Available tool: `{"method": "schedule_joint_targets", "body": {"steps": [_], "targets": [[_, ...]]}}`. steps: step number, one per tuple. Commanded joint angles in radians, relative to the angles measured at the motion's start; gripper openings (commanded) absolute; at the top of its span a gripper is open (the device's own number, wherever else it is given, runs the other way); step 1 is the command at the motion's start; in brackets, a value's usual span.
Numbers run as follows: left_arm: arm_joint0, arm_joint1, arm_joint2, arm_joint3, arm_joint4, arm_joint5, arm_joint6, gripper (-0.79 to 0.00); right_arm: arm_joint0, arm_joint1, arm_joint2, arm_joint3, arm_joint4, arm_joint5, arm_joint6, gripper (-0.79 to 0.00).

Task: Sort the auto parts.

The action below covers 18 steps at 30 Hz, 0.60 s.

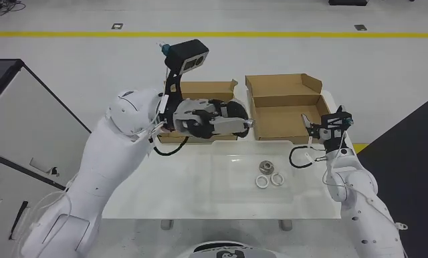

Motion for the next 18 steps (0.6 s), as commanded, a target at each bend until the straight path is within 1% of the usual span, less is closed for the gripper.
{"method": "schedule_joint_targets", "body": {"steps": [1, 9, 14, 18], "targets": [[0.000, -0.005, 0.010, 0.006, -0.076, -0.014, -0.005, -0.785, 0.000, 0.000, 0.000, 0.000, 0.000, 0.000, 0.000, 0.000], [0.008, -0.027, 0.031, -0.007, -0.326, -0.023, 0.004, -0.785, 0.000, 0.000, 0.000, 0.000, 0.000, 0.000, 0.000, 0.000], [0.024, -0.048, 0.032, -0.019, -0.480, -0.002, -0.017, -0.785, 0.000, 0.000, 0.000, 0.000, 0.000, 0.000, 0.000, 0.000], [0.035, -0.067, 0.019, -0.017, -0.539, 0.029, -0.048, -0.785, 0.000, 0.000, 0.000, 0.000, 0.000, 0.000, 0.000, 0.000]]}}
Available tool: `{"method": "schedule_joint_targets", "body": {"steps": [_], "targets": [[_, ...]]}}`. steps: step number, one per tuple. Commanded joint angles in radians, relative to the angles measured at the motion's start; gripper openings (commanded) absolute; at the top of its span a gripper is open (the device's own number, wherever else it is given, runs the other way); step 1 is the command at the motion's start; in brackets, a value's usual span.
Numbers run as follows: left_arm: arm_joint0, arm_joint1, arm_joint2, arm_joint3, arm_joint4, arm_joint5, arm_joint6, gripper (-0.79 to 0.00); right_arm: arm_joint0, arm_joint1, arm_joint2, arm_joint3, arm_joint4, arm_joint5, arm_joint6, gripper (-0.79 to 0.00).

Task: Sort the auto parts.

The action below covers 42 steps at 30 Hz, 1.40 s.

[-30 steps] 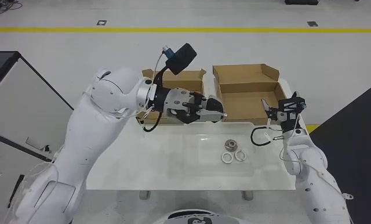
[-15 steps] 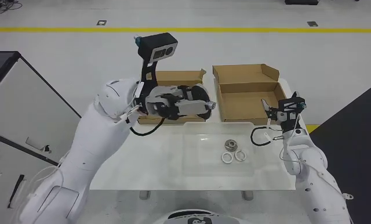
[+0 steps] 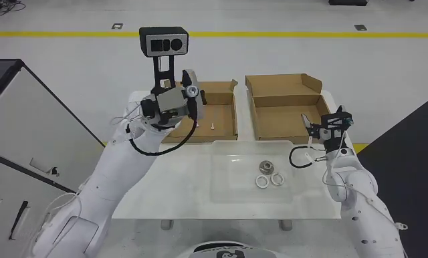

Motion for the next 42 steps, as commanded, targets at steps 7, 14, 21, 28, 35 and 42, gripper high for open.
{"method": "schedule_joint_targets", "body": {"steps": [7, 14, 21, 28, 35, 42], "targets": [[0.018, -0.035, -0.050, 0.020, 0.051, 0.044, -0.044, -0.785, 0.000, 0.000, 0.000, 0.000, 0.000, 0.000, 0.000, 0.000], [0.020, -0.043, -0.083, 0.041, 0.261, 0.041, -0.041, -0.785, 0.000, 0.000, 0.000, 0.000, 0.000, 0.000, 0.000, 0.000], [0.027, -0.049, -0.090, 0.039, 0.278, 0.042, -0.042, -0.785, 0.000, 0.000, 0.000, 0.000, 0.000, 0.000, 0.000, 0.000], [0.041, -0.069, -0.085, 0.010, 0.082, 0.052, -0.051, -0.785, 0.000, 0.000, 0.000, 0.000, 0.000, 0.000, 0.000, 0.000], [0.042, -0.088, -0.114, 0.016, 0.073, 0.085, -0.084, -0.785, 0.000, 0.000, 0.000, 0.000, 0.000, 0.000, 0.000, 0.000], [0.045, -0.095, -0.134, 0.035, 0.221, 0.108, -0.108, -0.785, 0.000, 0.000, 0.000, 0.000, 0.000, 0.000, 0.000, 0.000]]}}
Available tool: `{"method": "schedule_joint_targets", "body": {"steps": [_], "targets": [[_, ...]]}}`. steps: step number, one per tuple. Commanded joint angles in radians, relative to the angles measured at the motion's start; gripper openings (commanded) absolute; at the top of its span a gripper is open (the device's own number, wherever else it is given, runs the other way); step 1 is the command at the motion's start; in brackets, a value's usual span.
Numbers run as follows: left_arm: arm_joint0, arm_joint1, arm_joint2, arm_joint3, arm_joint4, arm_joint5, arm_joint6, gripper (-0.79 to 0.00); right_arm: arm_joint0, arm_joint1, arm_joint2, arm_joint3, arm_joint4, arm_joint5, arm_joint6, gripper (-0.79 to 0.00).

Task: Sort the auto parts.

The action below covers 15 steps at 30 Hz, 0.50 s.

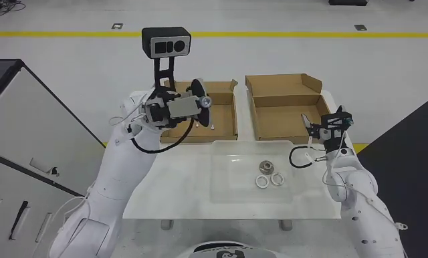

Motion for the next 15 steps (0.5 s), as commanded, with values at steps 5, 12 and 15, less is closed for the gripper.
{"method": "schedule_joint_targets", "body": {"steps": [5, 12, 15], "targets": [[0.007, -0.003, -0.010, 0.007, 0.072, 0.001, -0.001, -0.785, 0.000, 0.000, 0.000, 0.000, 0.000, 0.000, 0.000, 0.000], [0.015, -0.019, -0.005, -0.010, -0.070, -0.008, 0.008, -0.785, 0.000, 0.000, 0.000, 0.000, 0.000, 0.000, 0.000, 0.000], [0.016, -0.027, -0.009, -0.012, -0.107, -0.003, 0.003, -0.785, 0.000, 0.000, 0.000, 0.000, 0.000, 0.000, 0.000, 0.000]]}}
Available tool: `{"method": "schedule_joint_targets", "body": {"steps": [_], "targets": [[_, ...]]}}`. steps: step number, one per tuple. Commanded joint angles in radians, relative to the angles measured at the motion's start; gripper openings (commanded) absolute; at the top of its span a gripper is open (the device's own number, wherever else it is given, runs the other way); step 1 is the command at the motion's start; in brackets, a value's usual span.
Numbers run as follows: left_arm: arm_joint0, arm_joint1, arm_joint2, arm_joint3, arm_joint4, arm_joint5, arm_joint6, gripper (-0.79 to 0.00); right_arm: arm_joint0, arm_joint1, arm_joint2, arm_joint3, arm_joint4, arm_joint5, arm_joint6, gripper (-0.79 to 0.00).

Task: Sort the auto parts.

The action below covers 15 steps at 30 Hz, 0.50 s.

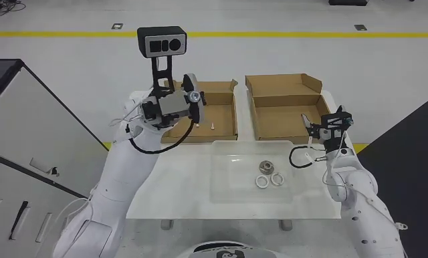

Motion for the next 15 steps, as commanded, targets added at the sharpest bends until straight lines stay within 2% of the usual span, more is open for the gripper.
{"method": "schedule_joint_targets", "body": {"steps": [1, 15], "targets": [[-0.001, -0.005, -0.004, -0.001, -0.009, 0.007, -0.007, -0.785, 0.000, 0.000, 0.000, 0.000, 0.000, 0.000, 0.000, 0.000], [0.001, -0.013, -0.013, -0.003, -0.002, 0.008, -0.008, -0.785, 0.000, 0.000, 0.000, 0.000, 0.000, 0.000, 0.000, 0.000]]}}
